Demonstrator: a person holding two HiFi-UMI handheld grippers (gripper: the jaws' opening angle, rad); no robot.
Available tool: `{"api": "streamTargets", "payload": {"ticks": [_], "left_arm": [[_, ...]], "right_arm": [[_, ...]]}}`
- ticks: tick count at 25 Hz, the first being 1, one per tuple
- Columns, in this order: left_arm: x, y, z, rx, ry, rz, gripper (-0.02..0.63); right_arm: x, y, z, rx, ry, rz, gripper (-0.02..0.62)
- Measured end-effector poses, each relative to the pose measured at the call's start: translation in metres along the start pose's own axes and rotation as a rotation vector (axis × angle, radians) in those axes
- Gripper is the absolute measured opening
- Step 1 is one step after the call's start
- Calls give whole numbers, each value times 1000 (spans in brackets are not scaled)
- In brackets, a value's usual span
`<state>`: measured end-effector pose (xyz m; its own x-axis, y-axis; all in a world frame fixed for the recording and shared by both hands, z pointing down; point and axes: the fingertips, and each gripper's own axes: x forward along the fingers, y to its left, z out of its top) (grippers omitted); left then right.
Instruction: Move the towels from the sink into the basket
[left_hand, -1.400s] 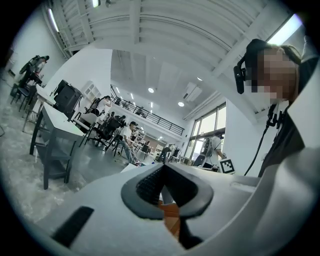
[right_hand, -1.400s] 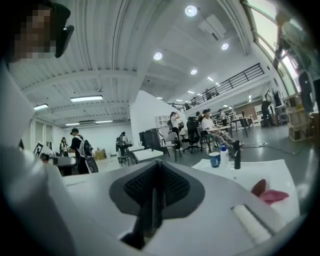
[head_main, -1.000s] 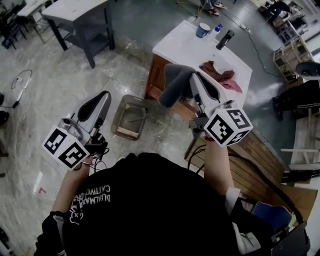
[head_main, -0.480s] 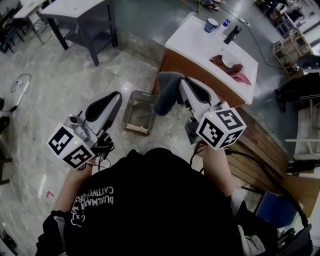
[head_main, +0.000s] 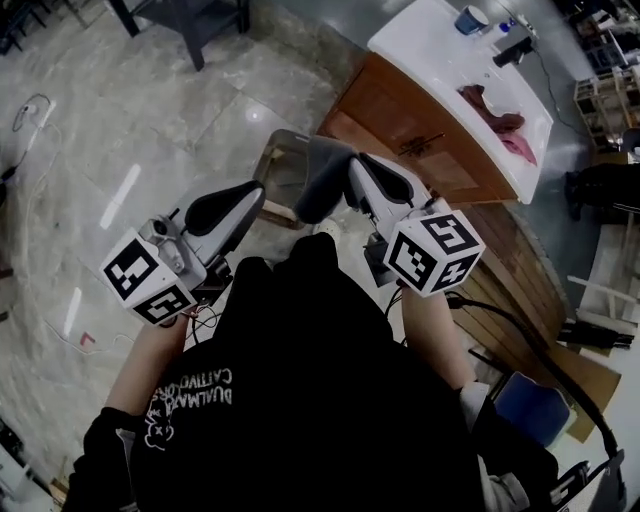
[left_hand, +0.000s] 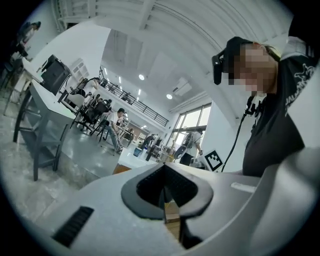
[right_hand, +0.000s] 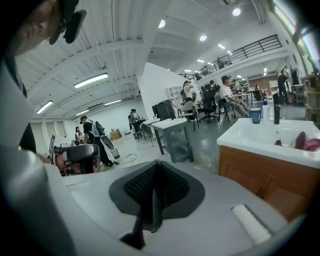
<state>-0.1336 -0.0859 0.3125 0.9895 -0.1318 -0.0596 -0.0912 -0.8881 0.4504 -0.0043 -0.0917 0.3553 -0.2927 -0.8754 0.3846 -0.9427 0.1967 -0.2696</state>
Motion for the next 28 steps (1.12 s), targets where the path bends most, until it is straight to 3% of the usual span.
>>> {"api": "streamTargets", "payload": {"ticks": [4, 10, 12, 17, 28], "left_arm": [[21, 38, -41, 65, 125, 85, -2], [51, 94, -95, 13, 195, 223, -2], [58, 108, -110, -44, 186, 273, -2], [70, 143, -125, -200, 45, 374, -2], [73, 192, -188, -307, 72, 591, -2]], "right_arm": [[35, -21, -31, 24, 78, 50, 34], [89, -70, -75, 20, 232, 140, 34], [105, -88, -93, 26, 300, 173, 34], [149, -127, -138, 47, 450, 225, 34], [210, -134, -212, -27, 701, 381, 34]]}}
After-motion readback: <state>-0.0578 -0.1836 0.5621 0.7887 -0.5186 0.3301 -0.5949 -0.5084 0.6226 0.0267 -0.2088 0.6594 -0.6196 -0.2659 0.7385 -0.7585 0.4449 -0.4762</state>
